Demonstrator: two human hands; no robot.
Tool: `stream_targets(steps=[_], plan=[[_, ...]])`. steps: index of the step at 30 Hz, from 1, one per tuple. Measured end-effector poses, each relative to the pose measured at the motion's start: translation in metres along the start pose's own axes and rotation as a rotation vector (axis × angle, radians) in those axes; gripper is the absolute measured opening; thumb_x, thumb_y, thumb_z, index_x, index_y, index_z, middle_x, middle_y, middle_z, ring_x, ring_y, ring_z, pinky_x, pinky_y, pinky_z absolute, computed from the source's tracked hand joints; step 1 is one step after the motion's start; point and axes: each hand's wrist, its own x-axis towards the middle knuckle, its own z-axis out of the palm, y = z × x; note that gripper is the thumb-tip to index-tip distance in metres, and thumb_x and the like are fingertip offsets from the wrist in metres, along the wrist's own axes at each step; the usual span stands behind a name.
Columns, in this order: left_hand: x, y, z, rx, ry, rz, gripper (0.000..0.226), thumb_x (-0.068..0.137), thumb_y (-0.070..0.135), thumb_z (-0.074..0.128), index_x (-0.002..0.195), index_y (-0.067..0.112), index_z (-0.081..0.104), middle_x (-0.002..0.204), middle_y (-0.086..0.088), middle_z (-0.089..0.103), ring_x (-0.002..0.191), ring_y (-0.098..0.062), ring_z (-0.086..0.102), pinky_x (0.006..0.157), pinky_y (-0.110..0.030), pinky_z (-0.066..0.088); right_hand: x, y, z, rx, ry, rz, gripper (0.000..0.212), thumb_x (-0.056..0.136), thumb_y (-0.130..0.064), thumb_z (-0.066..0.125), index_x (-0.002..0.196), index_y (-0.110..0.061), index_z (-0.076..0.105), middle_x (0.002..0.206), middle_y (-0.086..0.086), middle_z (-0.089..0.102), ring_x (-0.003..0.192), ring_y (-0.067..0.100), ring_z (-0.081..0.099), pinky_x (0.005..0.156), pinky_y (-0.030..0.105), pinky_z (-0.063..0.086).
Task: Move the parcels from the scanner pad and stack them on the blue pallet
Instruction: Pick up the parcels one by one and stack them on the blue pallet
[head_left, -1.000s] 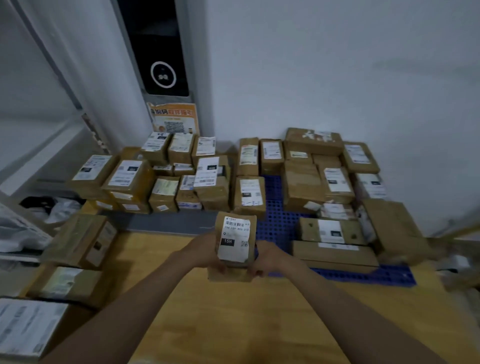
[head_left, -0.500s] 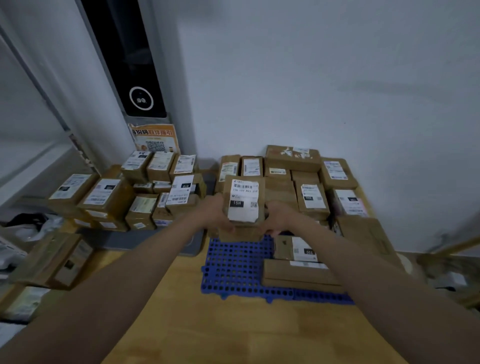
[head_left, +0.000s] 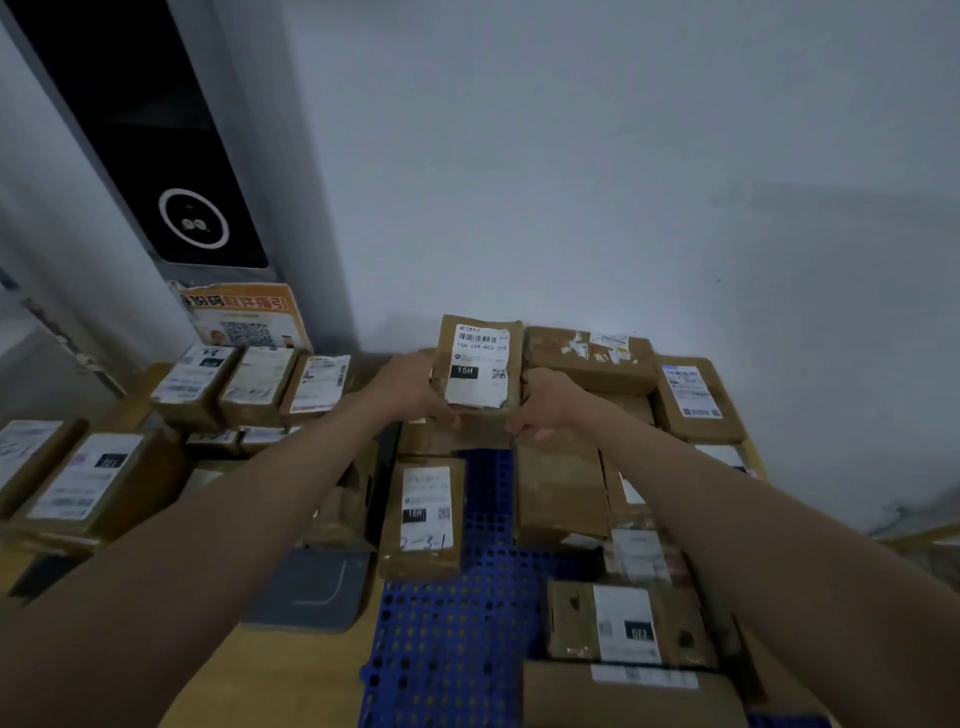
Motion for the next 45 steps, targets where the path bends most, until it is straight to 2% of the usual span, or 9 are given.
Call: stream_targets(steps=[9,14,20,24,30,37,39,42,45], plan=[[0.111,-0.027,0.018,-0.030,-0.015,0.042,0.063,0.059,0.028,0.090,0.116,0.021,0.064,0.112,0.002,0.066,0.098,-0.017,0.061,0.081,-0.033,0.054,0.106,0.022,-0.014,0.009,-0.049,0.070,0.032,0.089,-0.014,0.065,0.114,0.005,0.062,0.100,0.022,0.071,0.080,0.029,0.071,0.074,0.040,0.062],[0.153,-0.035,0.034,-0.131,-0.015,0.026,0.063,0.055,0.024,0.092,0.110,0.028,0.061,0.101,0.012,0.061,0.091,-0.009,0.058,0.057,-0.012,0.038,0.143,0.032,-0.019,0.006,-0.032,0.105,0.036,0.091,-0.015,0.065,0.119,0.005,0.057,0.111,0.024,0.067,0.093,0.036,0.070,0.079,0.046,0.060],[0.173,-0.051,0.055,-0.087,0.031,0.015,0.068,0.063,0.026,0.089,0.122,0.016,0.057,0.119,-0.001,0.062,0.109,-0.021,0.056,0.091,-0.040,0.049,0.161,0.040,-0.009,0.030,-0.045,0.122,0.027,0.096,-0.021,0.058,0.120,-0.007,0.053,0.115,0.014,0.063,0.097,0.030,0.068,0.076,0.038,0.061],[0.171,-0.052,0.060,-0.089,0.114,-0.016,0.063,0.068,0.024,0.085,0.122,0.013,0.056,0.124,-0.006,0.059,0.119,-0.025,0.052,0.097,-0.045,0.047,0.161,0.035,-0.001,0.016,0.080,0.130,0.028,0.098,-0.015,0.049,0.123,-0.003,0.052,0.121,0.014,0.060,0.104,0.029,0.062,0.085,0.038,0.056],[0.139,-0.056,0.053,-0.031,0.047,-0.029,0.083,0.070,0.022,0.085,0.137,0.008,0.038,0.142,-0.011,0.042,0.132,-0.031,0.040,0.102,-0.047,0.043,0.131,0.025,0.011,-0.092,0.110,0.148,0.049,0.093,-0.018,0.059,0.135,-0.002,0.039,0.134,0.018,0.047,0.115,0.033,0.054,0.096,0.043,0.050],[0.053,-0.060,0.029,-0.021,0.142,0.013,0.054,0.073,0.022,0.083,0.123,0.019,0.060,0.117,0.001,0.062,0.096,-0.012,0.057,0.074,-0.021,0.043,0.061,0.003,0.021,-0.159,0.153,0.023,0.056,0.090,-0.023,0.063,0.138,-0.008,0.036,0.136,0.015,0.043,0.114,0.030,0.052,0.090,0.040,0.051],[0.023,-0.061,0.022,0.009,0.167,0.009,0.042,0.074,0.023,0.082,0.112,0.022,0.064,0.107,0.004,0.064,0.090,-0.009,0.058,0.068,-0.020,0.042,0.037,-0.005,0.029,-0.185,0.141,-0.020,0.057,0.089,-0.023,0.064,0.137,-0.009,0.037,0.132,0.014,0.046,0.101,0.025,0.054,0.077,0.034,0.051],[-0.026,-0.061,0.014,0.029,0.190,0.006,0.031,0.073,0.023,0.081,0.100,0.021,0.066,0.089,0.010,0.063,0.084,-0.011,0.061,0.063,-0.022,0.044,-0.002,-0.016,0.044,-0.255,0.086,-0.071,0.064,0.087,-0.026,0.066,0.141,-0.011,0.035,0.135,0.012,0.043,0.105,0.026,0.054,0.082,0.037,0.053],[-0.072,-0.062,0.007,0.077,0.184,-0.022,0.028,0.073,0.024,0.081,0.096,0.022,0.065,0.081,0.014,0.058,0.074,-0.004,0.056,0.056,-0.019,0.041,-0.036,-0.028,0.058,-0.251,0.046,-0.108,0.061,0.087,-0.027,0.067,0.138,-0.013,0.037,0.129,0.012,0.048,0.099,0.025,0.056,0.071,0.036,0.055]])
